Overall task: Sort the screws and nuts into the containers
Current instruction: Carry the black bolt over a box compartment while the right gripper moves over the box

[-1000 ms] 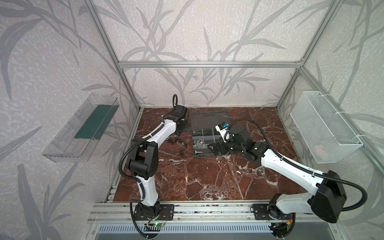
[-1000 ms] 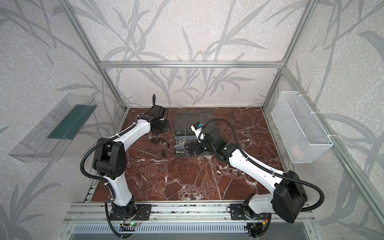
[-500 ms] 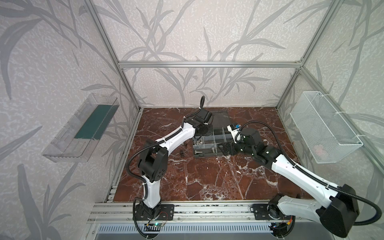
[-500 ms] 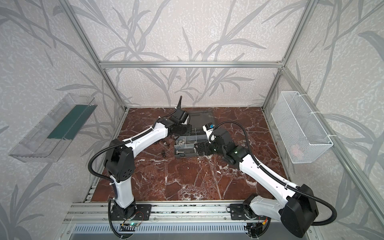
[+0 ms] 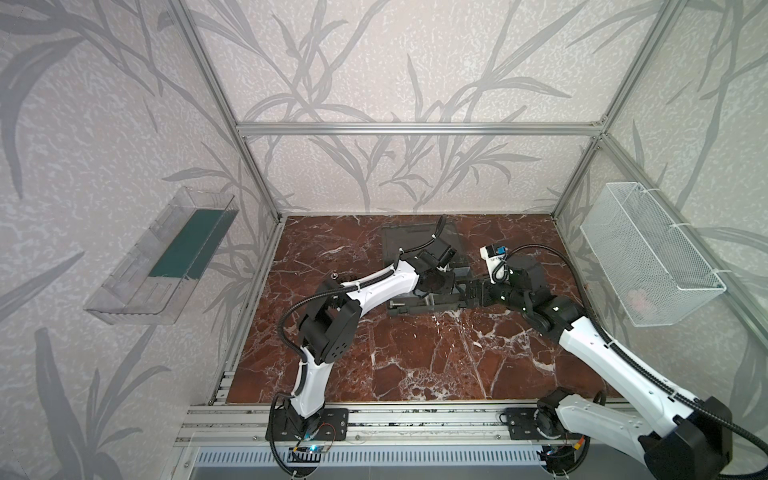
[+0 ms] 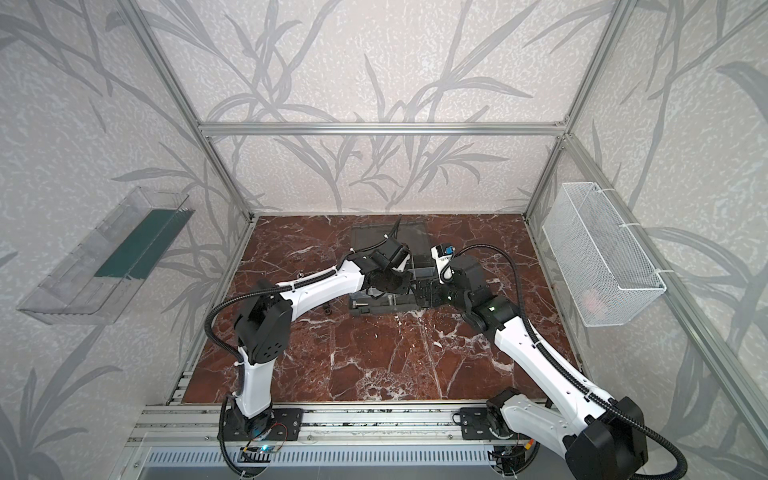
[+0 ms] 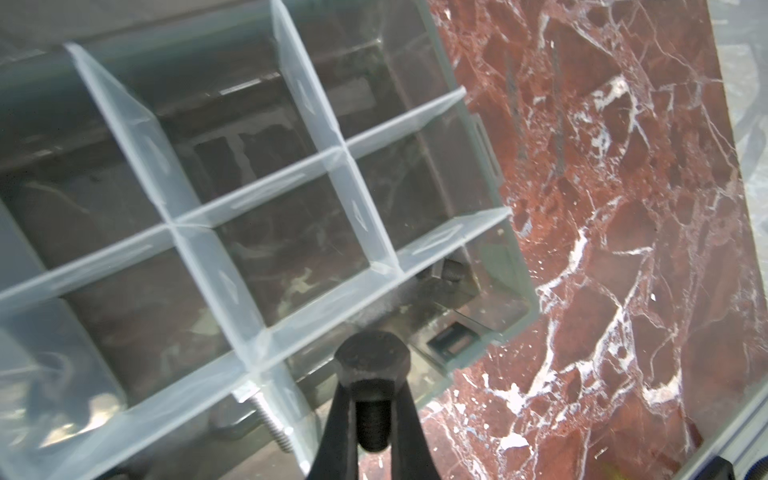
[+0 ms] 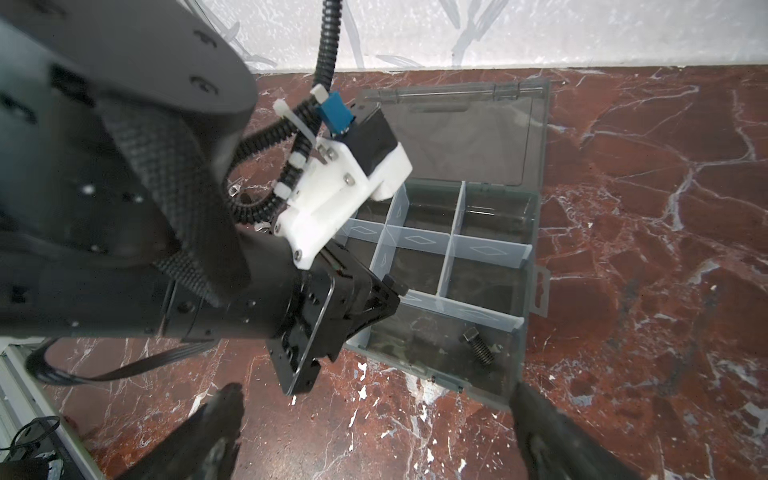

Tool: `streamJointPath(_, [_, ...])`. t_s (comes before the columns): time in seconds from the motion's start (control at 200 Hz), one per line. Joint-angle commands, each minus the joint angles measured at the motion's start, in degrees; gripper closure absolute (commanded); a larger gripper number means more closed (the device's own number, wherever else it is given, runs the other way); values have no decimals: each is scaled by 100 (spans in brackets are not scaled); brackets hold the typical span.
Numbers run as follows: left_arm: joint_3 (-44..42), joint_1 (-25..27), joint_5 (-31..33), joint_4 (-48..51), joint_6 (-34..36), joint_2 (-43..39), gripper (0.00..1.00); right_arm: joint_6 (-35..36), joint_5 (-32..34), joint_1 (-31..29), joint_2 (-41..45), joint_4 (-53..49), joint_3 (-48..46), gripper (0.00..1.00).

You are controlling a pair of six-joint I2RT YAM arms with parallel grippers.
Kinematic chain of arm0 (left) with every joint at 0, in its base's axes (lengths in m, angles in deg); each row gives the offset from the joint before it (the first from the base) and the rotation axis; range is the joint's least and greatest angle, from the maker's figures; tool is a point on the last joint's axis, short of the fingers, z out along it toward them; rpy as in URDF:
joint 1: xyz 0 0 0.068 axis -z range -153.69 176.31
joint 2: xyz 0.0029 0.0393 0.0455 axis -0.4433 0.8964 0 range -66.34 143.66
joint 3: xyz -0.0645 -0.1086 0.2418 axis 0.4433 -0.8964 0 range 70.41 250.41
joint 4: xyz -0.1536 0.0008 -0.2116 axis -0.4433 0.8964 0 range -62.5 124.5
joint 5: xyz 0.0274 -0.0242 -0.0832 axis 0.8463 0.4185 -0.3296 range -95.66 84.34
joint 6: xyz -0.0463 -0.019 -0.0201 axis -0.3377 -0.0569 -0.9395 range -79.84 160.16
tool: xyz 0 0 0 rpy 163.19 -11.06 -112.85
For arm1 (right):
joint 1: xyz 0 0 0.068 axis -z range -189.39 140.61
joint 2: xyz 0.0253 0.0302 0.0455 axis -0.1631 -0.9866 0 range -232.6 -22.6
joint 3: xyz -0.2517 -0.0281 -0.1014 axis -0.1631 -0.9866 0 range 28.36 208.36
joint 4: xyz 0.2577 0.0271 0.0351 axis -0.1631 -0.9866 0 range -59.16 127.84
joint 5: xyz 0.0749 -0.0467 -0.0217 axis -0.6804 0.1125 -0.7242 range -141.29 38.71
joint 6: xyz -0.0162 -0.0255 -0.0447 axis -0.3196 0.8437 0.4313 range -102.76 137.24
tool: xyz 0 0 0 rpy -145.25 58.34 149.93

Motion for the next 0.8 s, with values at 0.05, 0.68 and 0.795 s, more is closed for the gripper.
streamJointPath(0.05, [-169,29,-182,-337,-47,25,95,-75,-87,34,134,-63,-151,1])
streamJointPath(0.68, [-436,82,-299,-395,-121,173,85,-212,-144,38,252,63,-359,1])
streamJointPath(0.795, [-450,84,-233,-364,-111,138,77,-233,-165,35,252,79,-390,1])
